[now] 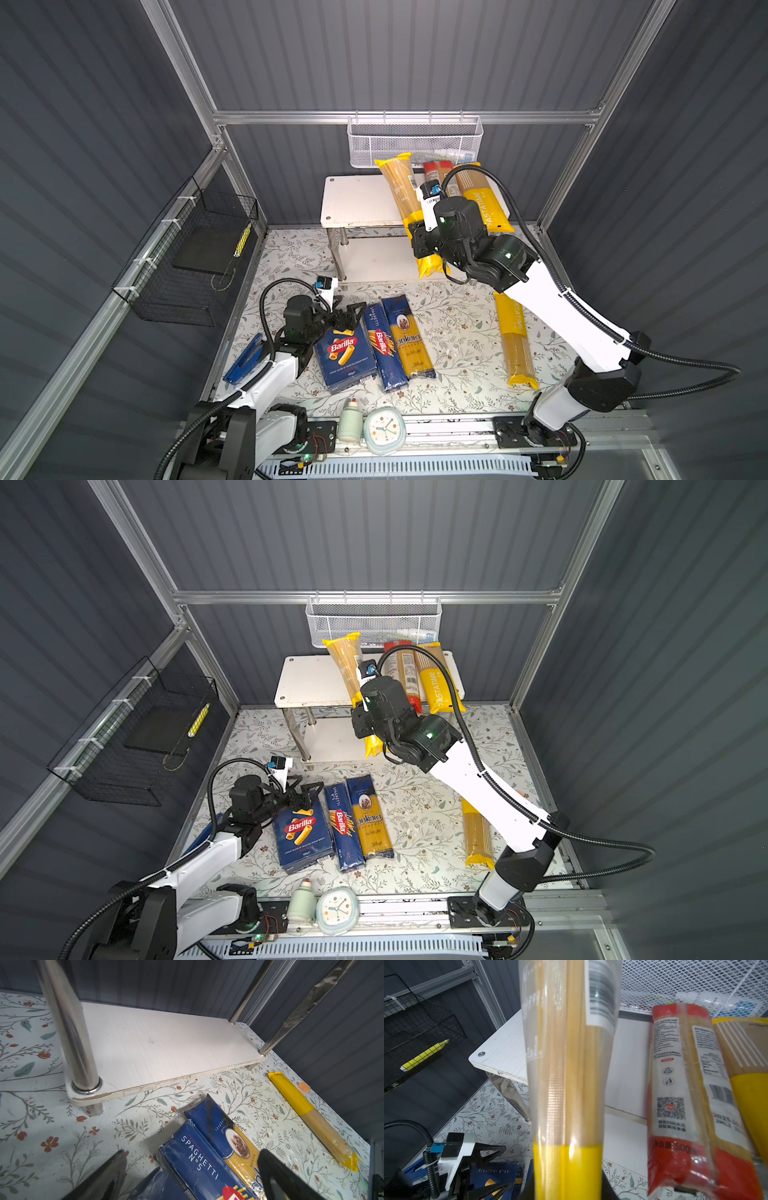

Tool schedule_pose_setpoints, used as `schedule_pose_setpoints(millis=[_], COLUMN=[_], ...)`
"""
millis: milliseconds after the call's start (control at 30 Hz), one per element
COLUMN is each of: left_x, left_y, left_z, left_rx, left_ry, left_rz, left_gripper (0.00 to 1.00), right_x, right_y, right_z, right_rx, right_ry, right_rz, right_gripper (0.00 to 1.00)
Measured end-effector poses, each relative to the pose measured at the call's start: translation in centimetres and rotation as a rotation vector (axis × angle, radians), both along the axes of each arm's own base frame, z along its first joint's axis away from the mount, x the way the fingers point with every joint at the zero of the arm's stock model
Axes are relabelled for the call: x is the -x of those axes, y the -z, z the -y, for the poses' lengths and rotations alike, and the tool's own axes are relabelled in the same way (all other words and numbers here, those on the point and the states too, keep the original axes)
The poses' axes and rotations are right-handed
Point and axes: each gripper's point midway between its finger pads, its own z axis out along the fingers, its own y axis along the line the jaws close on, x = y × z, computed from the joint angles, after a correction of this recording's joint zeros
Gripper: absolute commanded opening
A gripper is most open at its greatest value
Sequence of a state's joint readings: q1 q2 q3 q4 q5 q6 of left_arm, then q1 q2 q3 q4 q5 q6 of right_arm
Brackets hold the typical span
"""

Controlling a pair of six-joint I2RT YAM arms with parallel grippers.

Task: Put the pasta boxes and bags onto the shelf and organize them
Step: 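Carry the yellow bag over the shelf's top tier beside the red-and-yellow bag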

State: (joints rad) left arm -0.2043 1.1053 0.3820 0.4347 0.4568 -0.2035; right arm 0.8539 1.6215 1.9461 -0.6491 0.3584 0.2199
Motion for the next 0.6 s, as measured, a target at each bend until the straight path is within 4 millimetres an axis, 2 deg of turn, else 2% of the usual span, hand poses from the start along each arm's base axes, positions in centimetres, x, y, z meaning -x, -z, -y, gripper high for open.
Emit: schedule_pose_setpoints(millis=[333, 600], left_x=[0.0, -0.1], left_y=[0.1, 0.3], left_z=[-0.1, -0.3], left_rx=[-0.002, -0.009], left_ry=[-0.005, -0.018], left_rz=[-0.001, -0.008], left_gripper=[0.99, 0.99], right_x=[-2.0, -4.2], right_y=[0.1, -1.4], right_z=[-0.6, -1.0], right_rx=[0.035, 0.020], right_ry=[0.008, 0.039], right_rz=[0.015, 0.045], right_gripper=[0.00, 0.00])
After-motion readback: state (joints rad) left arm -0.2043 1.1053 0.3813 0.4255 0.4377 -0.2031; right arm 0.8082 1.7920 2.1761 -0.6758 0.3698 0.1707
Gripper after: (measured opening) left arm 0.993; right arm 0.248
